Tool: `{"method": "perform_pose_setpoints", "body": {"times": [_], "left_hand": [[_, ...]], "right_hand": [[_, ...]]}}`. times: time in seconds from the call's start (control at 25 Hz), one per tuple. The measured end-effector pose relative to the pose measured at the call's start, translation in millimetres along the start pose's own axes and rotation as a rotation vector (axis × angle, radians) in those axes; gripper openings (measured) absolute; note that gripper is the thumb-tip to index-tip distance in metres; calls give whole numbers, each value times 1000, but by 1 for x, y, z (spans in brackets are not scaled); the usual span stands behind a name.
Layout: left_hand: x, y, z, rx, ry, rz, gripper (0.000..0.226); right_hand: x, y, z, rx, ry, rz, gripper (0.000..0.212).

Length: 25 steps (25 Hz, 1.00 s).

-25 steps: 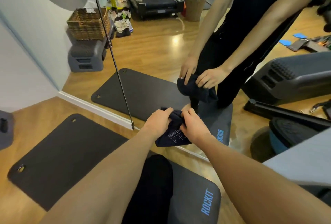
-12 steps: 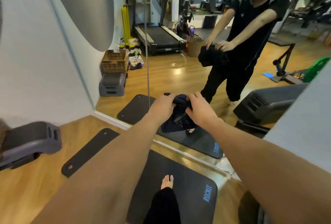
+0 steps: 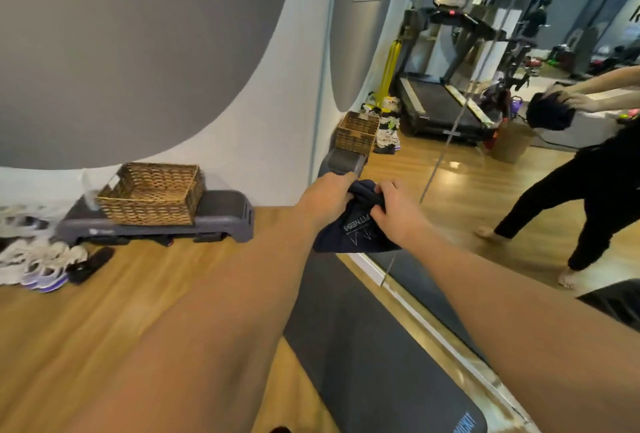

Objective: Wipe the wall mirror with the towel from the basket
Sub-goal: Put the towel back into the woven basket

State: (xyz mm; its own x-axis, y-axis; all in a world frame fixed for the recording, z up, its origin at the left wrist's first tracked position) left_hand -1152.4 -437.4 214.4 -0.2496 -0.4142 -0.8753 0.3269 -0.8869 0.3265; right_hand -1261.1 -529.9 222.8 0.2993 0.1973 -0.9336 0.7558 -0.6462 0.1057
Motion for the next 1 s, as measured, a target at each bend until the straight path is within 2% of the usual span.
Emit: {"method": "perform_pose_setpoints", "body": {"times": [0.24,0.48,0.72,1.0], "left_hand": [[-129,-45,-190,-225,116,15,20],[-225,-76,-352,-336,232,30,22],[-239,-78,-522,-422,248,6,19],[-221,-46,-746,-555,191,-125,27]], "right_hand": [[57,100,-216,-243,44,-80,24],[126,172,-386,-334,129,-112,26],[230,269,-489,-368,148,-179,29],[370,425,-584,-369,77,-260,24]]}}
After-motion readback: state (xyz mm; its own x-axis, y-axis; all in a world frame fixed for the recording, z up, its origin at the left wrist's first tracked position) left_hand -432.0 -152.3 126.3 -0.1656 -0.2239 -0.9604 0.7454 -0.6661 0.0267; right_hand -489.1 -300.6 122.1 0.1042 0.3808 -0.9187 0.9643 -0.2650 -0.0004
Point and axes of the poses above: each hand's wrist, its own y-axis towards the middle knuckle, its own x-axis out of the palm, z = x × y, the point moved 7 cm from there along y, towards the middle knuckle, and after that the axes turned 13 degrees about x, right-handed, at the moved point
